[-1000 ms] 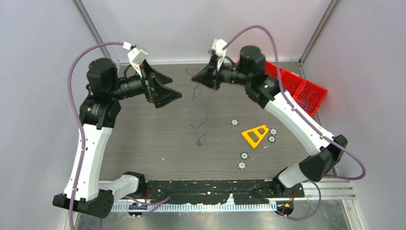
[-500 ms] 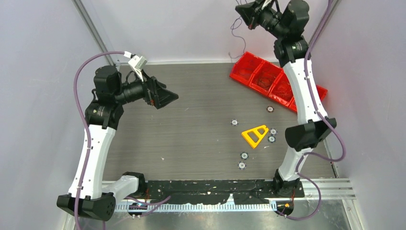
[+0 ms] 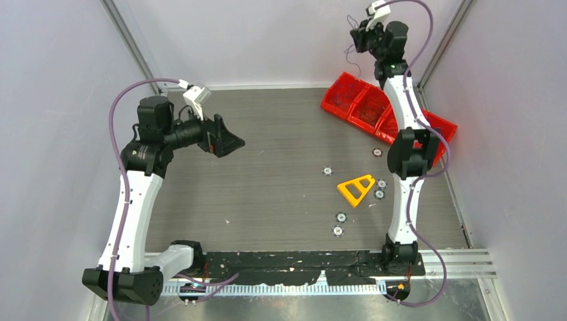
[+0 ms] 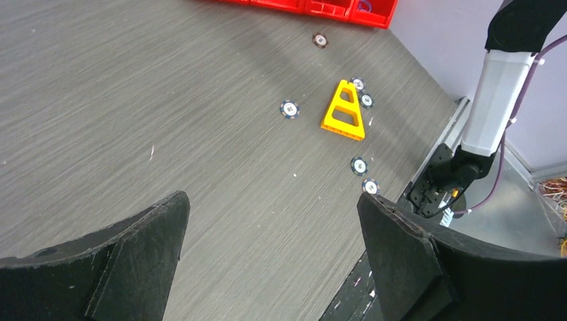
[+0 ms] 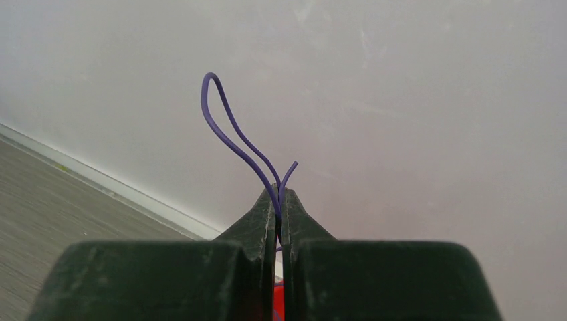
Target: Untangle the cables
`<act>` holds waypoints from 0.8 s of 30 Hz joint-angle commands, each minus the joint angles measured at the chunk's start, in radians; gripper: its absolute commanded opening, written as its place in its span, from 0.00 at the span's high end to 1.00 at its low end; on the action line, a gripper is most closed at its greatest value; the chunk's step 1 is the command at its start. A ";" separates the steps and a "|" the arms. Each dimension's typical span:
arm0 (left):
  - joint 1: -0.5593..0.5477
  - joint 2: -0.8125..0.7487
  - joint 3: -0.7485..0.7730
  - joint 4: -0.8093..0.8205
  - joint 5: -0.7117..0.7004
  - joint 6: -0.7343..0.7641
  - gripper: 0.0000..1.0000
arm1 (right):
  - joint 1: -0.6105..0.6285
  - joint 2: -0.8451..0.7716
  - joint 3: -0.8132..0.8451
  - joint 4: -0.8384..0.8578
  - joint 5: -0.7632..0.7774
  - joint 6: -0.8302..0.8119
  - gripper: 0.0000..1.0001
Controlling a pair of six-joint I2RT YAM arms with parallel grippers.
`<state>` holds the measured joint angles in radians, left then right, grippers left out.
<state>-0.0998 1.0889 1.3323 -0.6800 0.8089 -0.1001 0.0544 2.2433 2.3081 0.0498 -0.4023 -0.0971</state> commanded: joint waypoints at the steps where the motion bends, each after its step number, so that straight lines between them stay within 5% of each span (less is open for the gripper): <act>1: 0.019 0.010 -0.002 -0.083 -0.027 0.073 0.00 | 0.002 0.031 0.017 0.051 0.037 -0.081 0.95; 9: 0.037 0.021 -0.008 -0.134 -0.039 0.094 0.00 | 0.005 0.064 -0.167 -0.006 0.035 -0.215 0.95; 24: 0.055 0.013 -0.042 -0.219 -0.072 0.149 0.00 | 0.022 0.247 -0.044 -0.160 0.153 -0.342 0.90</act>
<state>-0.0532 1.1248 1.2934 -0.8780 0.7490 0.0166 0.0628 2.4893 2.2143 -0.1116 -0.3172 -0.3668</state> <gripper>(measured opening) 0.994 0.071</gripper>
